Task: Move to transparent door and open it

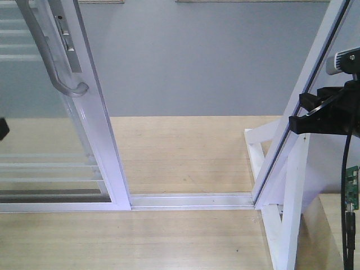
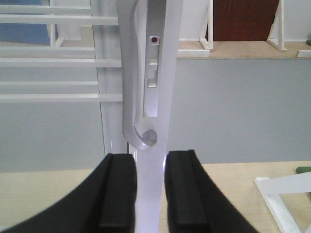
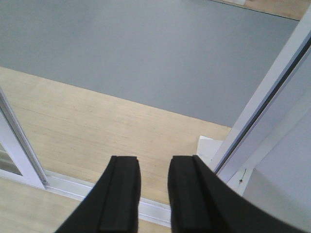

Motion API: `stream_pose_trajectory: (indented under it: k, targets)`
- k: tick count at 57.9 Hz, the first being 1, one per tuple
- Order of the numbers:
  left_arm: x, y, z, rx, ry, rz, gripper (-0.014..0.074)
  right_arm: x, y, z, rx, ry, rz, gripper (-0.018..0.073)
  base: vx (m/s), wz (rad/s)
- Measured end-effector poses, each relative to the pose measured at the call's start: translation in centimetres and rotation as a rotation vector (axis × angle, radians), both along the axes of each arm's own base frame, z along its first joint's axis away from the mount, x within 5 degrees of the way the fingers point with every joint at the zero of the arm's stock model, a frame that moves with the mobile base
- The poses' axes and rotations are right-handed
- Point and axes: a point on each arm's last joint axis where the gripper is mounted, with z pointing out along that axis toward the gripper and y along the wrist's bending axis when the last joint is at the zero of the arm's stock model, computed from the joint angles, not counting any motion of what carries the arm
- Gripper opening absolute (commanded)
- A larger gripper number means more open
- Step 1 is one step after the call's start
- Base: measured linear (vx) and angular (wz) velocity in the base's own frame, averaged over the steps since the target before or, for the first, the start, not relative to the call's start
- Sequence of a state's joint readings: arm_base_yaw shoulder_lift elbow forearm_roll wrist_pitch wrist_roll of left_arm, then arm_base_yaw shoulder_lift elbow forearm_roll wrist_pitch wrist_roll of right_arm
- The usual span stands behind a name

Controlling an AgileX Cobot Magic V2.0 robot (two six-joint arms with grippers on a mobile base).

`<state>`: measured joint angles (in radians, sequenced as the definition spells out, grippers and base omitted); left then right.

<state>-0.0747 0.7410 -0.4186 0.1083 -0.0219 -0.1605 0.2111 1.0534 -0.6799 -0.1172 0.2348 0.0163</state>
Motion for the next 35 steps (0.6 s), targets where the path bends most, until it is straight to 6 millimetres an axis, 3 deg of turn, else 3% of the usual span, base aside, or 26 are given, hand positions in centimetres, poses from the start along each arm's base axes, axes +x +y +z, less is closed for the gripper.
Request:
stream_pose_trajectory:
  k: [14, 26, 35]
  targets:
    - [-6.0, 0.4, -4.4, 0.111, -0.149, -0.025, -0.0004, 0.0, 0.0, 0.0, 0.000, 0.000, 0.000, 0.0270, 0.00, 0.00]
    - [-8.7, 0.6, -7.6, 0.152, -0.263, -0.024, -0.0008, 0.0, 0.0, 0.0, 0.000, 0.000, 0.000, 0.0270, 0.00, 0.00]
    - [-9.8, 0.7, -7.6, 0.148, -0.341, -0.012, -0.0008, 0.0, 0.0, 0.0, 0.000, 0.001, 0.000, 0.0270, 0.00, 0.00]
